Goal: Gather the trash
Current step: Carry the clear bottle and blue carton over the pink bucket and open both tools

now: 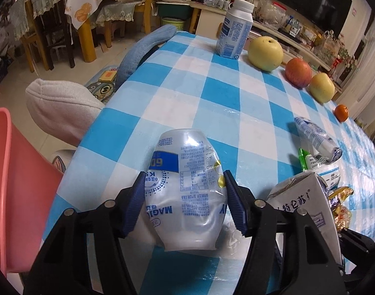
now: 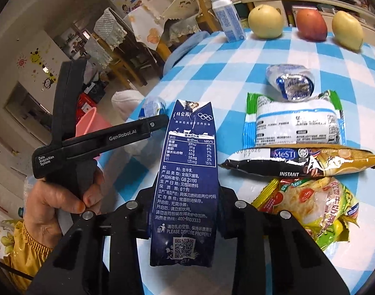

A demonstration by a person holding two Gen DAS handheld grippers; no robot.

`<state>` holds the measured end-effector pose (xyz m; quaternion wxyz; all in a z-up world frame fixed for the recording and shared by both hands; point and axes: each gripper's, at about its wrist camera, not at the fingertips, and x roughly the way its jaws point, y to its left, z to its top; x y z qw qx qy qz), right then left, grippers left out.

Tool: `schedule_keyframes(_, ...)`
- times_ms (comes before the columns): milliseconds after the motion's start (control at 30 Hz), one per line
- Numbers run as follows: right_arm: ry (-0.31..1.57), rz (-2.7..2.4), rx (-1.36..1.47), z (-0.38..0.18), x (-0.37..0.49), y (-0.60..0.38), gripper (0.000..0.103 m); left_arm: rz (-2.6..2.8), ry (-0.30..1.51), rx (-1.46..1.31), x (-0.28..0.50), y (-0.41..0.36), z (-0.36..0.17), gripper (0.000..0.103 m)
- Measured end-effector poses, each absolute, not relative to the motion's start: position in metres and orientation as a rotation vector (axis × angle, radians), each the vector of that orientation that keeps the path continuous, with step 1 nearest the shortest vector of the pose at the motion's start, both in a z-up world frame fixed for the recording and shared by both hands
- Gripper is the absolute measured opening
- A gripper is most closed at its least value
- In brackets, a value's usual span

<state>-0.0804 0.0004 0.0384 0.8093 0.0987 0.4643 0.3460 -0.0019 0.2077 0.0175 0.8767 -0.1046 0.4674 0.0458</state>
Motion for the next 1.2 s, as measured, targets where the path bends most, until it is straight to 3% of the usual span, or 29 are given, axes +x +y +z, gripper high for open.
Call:
schedule_keyframes(733, 0.935, 0.784, 0.33, 0.067, -0.093, 0.026, 0.038, 0.324, 0.729, -0.191, -0.053, 0.275, 0.092, 0.063)
schedule_keyframes(1200, 0.944, 0.932, 0.387, 0.1, -0.085, 0.143, 0.038, 0.595, 0.669, -0.266, -0.097, 0.372, 0.113, 0.063)
